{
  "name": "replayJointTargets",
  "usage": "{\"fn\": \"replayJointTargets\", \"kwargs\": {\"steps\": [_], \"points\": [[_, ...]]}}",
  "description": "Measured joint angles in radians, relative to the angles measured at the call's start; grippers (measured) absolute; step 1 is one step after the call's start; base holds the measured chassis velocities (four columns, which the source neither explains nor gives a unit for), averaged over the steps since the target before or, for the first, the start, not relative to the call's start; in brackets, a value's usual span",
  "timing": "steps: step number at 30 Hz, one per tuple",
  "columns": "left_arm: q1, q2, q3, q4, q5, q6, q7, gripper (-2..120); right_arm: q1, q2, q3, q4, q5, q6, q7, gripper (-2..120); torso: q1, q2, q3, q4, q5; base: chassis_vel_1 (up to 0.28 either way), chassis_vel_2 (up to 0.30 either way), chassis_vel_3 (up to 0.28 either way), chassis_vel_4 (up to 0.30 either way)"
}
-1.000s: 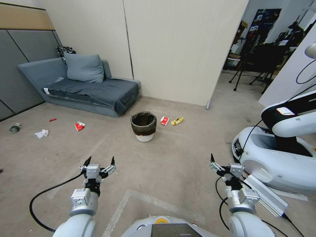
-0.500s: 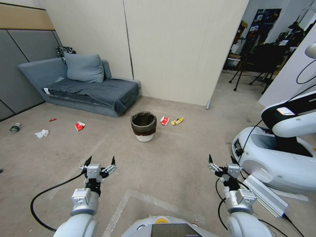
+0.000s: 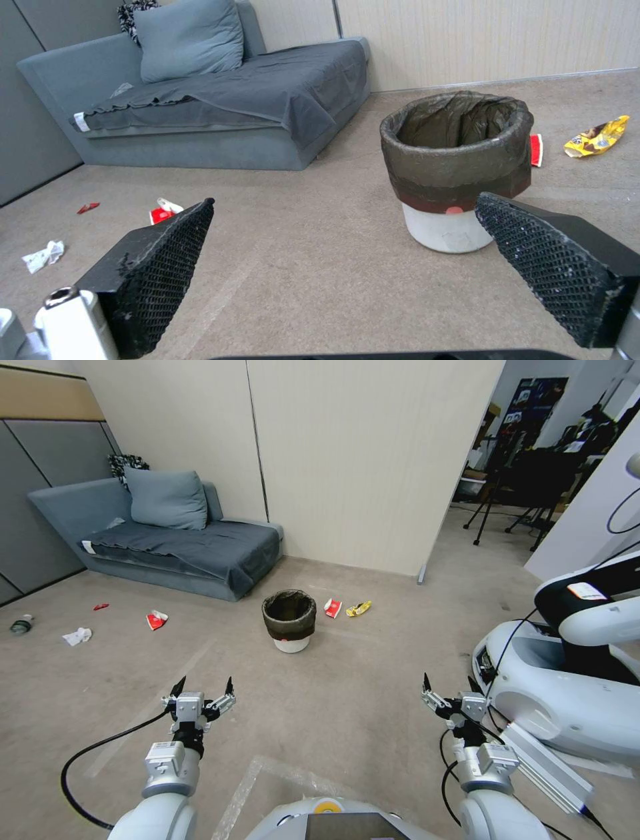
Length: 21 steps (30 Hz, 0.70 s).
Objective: Pick up the trash bin, then pick up the garbage from the floor and place it into the trash bin.
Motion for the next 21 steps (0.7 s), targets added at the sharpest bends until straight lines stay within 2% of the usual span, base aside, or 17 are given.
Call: {"fn": "replayJointTargets", "kwargs": {"steps": [21], "points": [[0.011, 0.003, -0.001, -0.004, 0.000, -0.009, 0.000, 100, -0.007, 0.000, -0.004, -0.007, -0.006, 0.012, 0.004, 100, 0.000, 0.000, 0.000, 0.0000, 0.0001, -0.095, 0.098, 0.097, -0.089]]}}
